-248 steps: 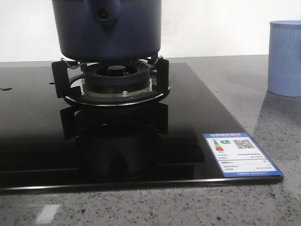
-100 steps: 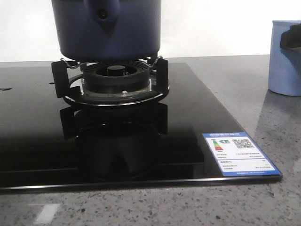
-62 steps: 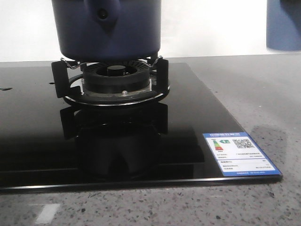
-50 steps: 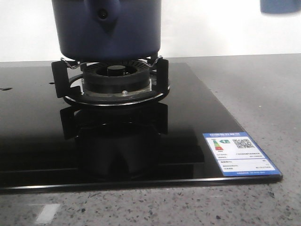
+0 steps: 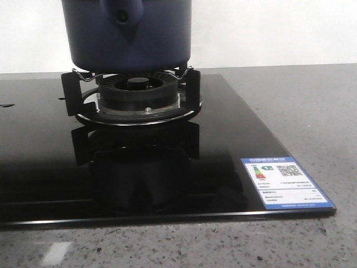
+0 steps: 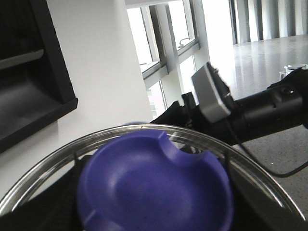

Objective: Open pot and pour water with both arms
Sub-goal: 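Tilt the held cup over the open pot with the right gripper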

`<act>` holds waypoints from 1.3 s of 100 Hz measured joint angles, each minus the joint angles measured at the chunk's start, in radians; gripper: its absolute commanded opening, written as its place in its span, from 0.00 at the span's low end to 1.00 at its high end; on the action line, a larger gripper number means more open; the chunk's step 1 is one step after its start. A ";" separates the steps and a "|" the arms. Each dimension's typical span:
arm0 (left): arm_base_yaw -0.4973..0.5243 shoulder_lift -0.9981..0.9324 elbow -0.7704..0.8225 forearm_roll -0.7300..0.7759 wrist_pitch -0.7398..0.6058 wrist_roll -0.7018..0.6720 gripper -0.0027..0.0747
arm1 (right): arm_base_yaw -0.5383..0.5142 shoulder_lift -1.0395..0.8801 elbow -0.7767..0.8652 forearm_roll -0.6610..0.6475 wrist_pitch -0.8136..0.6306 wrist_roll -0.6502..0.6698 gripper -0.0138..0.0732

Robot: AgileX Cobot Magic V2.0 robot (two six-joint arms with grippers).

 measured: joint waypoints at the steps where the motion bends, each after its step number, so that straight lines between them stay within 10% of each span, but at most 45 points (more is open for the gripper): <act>1: 0.000 -0.004 0.000 0.000 0.000 0.000 0.41 | 0.006 0.005 -0.005 -0.004 0.003 0.000 0.43; 130: 0.000 -0.101 0.000 0.055 -0.019 -0.002 0.41 | 0.137 0.285 -0.146 -0.778 -0.010 0.002 0.43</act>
